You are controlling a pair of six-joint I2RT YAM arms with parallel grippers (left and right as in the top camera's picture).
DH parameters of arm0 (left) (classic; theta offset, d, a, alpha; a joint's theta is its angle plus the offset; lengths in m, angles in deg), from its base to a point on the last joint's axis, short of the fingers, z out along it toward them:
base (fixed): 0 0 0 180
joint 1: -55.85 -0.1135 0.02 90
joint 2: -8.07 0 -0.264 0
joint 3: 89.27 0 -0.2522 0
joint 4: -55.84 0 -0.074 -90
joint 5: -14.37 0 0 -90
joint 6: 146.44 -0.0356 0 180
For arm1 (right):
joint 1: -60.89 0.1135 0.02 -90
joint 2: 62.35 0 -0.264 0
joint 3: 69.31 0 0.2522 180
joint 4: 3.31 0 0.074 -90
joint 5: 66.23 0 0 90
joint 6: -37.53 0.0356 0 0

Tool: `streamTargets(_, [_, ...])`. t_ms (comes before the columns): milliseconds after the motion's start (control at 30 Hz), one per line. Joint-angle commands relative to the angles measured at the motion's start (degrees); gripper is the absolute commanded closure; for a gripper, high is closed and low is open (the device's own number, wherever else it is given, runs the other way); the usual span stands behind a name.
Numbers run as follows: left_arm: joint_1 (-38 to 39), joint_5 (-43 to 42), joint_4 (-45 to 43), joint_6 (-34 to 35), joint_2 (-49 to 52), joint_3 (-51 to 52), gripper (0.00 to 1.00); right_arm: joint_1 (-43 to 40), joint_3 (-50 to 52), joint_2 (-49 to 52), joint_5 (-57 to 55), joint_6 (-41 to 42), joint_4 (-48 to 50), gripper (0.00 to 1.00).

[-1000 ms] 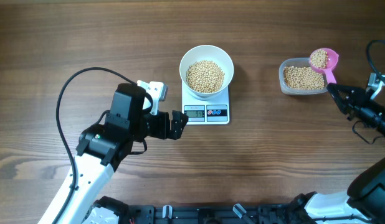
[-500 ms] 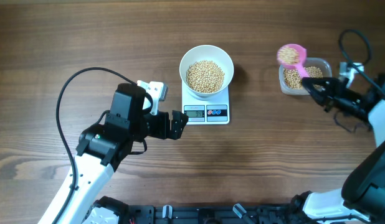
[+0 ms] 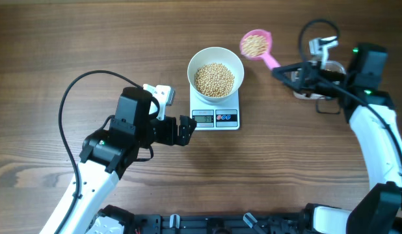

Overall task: Scoop item into bowl and weigh 150g on scale
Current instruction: 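Carry the scoop over the white bowl and pour the soybeans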

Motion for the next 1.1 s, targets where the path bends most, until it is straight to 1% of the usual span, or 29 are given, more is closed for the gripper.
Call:
streamTargets(0, [0.22,-0.24,-0.15,-0.96,0.00,0.22,0.00,4.94,-0.31,-0.85,-9.11,-1.75,0.33,0.96])
streamTargets(133, [0.22,-0.24,-0.17,-0.96,0.00,0.22,0.00,9.20,-0.31,-0.85,-14.91,-7.15,0.28,0.96])
streamTargets(200, [0.22,-0.24,-0.17,-0.96,0.00,0.22,0.00,11.65,-0.31,-0.85,-20.33,-9.94,0.31,0.96])
streamTargets(300, [0.22,-0.24,-0.17,-0.94,0.00,0.22,0.00,14.05,-0.31,-0.85,-23.15,-13.79,0.28,0.96])
streamTargets(400, [0.22,-0.22,-0.17,-0.96,0.00,0.22,0.00,17.73,-0.31,-0.85,-30.18,-19.85,0.28,0.96])
streamTargets(667, [0.22,-0.24,-0.17,-0.96,0.00,0.22,0.00,21.42,-0.31,-0.85,-39.93,-28.00,-0.17,0.96])
streamTargets(833, [0.22,-0.24,-0.15,-0.96,0.00,0.22,0.00,24.48,-0.31,-0.85,-47.10,-37.31,-0.55,0.96])
streamTargets(933, [0.22,-0.24,-0.17,-0.96,0.00,0.22,0.00,26.56,-0.31,-0.85,-53.81,-40.15,-1.57,0.96])
streamTargets(1067, [0.22,-0.22,-0.17,-0.96,0.00,0.22,0.00,27.96,-0.31,-0.85,-58.82,-43.21,-2.54,0.96])
